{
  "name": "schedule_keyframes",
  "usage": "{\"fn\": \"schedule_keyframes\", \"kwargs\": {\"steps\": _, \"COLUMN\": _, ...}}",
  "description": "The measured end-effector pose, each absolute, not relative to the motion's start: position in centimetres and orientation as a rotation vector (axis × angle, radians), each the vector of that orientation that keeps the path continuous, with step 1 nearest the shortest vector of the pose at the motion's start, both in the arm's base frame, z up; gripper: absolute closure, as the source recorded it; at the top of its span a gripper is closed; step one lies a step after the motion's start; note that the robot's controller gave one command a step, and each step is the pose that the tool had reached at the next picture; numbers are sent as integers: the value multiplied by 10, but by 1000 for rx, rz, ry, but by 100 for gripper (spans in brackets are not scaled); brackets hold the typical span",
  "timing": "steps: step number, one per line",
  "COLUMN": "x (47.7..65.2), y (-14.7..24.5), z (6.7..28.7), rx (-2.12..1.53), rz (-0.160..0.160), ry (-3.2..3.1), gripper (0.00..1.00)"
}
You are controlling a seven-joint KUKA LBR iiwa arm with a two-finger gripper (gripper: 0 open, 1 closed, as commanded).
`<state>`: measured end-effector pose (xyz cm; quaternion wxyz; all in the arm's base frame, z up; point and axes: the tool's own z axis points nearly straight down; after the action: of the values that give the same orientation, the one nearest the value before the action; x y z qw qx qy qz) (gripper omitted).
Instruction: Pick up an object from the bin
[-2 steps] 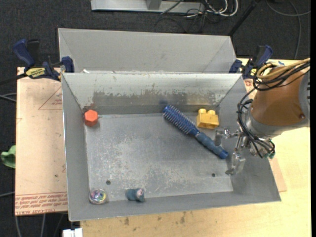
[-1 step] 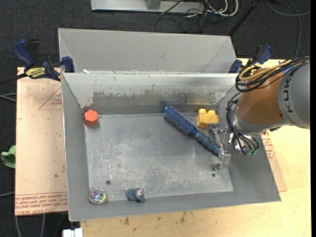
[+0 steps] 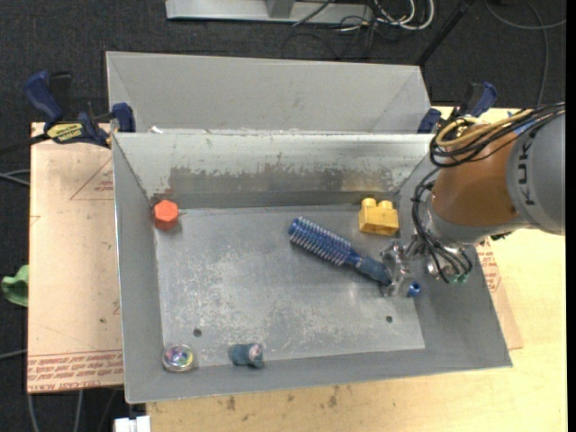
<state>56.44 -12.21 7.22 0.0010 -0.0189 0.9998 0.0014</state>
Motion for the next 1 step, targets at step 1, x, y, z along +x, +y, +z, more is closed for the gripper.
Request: {"fn": "schedule_keyframes", "kwargs": {"steps": 1, "x": 563, "y": -107, "z": 240, "rx": -92, "rz": -3, "ry": 3128, "gripper": 100}}
